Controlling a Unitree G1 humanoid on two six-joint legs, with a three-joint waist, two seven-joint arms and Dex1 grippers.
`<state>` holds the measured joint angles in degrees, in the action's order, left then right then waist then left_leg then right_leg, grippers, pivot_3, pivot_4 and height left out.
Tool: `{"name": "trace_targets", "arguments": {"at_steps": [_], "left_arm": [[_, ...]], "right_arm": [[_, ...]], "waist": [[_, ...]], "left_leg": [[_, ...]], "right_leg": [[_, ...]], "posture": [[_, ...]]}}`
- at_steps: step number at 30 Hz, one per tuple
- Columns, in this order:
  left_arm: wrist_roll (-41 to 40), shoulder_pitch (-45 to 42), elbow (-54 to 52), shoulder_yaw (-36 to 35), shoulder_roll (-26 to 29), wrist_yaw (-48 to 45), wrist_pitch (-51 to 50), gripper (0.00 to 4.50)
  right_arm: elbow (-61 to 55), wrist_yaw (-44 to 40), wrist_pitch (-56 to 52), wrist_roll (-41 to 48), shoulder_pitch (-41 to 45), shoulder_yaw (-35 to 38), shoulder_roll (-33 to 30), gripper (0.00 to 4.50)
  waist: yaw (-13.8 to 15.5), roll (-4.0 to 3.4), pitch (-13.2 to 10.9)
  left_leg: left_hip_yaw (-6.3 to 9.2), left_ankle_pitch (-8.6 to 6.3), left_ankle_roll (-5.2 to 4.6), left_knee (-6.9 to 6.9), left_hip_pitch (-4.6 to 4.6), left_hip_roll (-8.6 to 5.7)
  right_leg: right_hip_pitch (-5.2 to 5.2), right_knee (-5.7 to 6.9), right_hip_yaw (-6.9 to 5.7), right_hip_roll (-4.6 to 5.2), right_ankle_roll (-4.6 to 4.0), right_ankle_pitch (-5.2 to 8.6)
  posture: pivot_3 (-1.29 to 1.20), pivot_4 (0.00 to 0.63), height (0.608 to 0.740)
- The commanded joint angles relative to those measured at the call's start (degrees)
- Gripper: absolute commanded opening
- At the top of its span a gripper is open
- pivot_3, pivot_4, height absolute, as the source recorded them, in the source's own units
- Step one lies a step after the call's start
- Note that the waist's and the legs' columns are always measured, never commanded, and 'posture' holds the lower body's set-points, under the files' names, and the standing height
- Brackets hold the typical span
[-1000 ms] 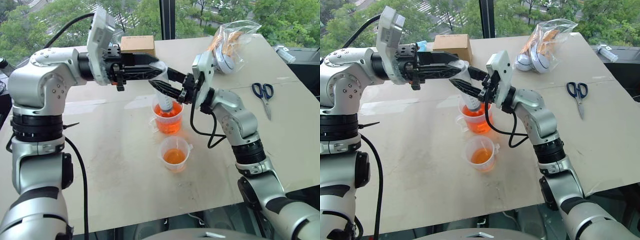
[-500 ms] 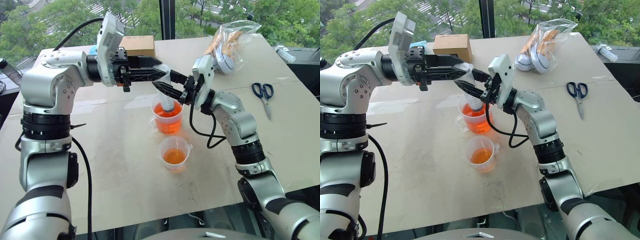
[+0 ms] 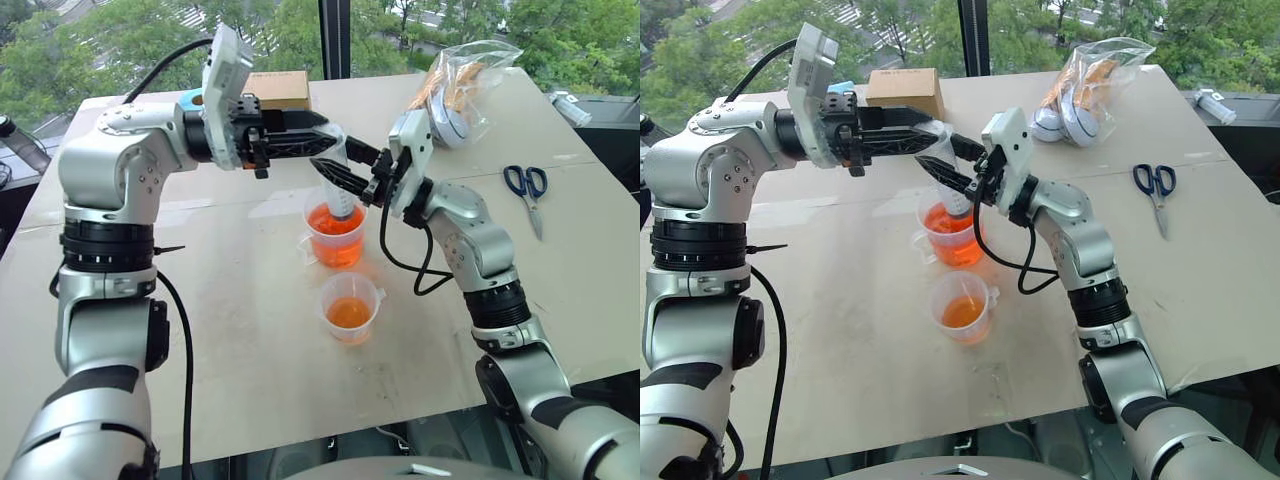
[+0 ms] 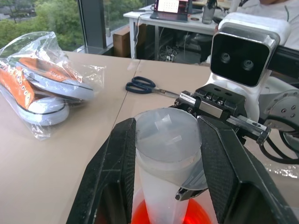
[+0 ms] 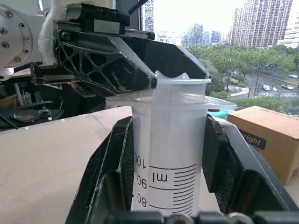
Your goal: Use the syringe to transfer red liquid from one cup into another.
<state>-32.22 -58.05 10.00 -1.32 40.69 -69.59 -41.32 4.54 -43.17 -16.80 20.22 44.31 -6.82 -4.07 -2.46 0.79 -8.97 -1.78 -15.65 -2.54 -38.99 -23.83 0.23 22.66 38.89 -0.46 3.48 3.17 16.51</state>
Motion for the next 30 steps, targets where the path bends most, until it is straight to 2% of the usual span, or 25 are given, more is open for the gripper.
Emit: {"name": "trace_targets", "arguments": {"at_steps": [1, 30], "left_arm": [[-0.94, -4.45, 0.53, -5.30, 0.20, 3.41, 2.49, 1.41], [-2.54, -4.88, 1.62, -6.35, 0.50, 3.56, 1.89, 1.41]], "right_arm": [[-1.48, -1.76, -0.26, -0.06, 0.15, -3.25, 0.92, 1.60], [-1.94, -1.67, -0.39, 0.13, 0.71, -3.69, 1.92, 1.60]], "waist": [[0.00, 0.00, 0.00], [-0.04, 0.00, 0.00]], "left_leg": [[0.00, 0.00, 0.00, 0.00, 0.00, 0.00], [0.00, 0.00, 0.00, 0.00, 0.00, 0.00]], "right_leg": [[0.00, 0.00, 0.00, 0.00, 0.00, 0.00], [0.00, 0.00, 0.00, 0.00, 0.00, 0.00]], "posture": [[0.00, 0.150, 0.740], [0.00, 0.150, 0.740]]}}
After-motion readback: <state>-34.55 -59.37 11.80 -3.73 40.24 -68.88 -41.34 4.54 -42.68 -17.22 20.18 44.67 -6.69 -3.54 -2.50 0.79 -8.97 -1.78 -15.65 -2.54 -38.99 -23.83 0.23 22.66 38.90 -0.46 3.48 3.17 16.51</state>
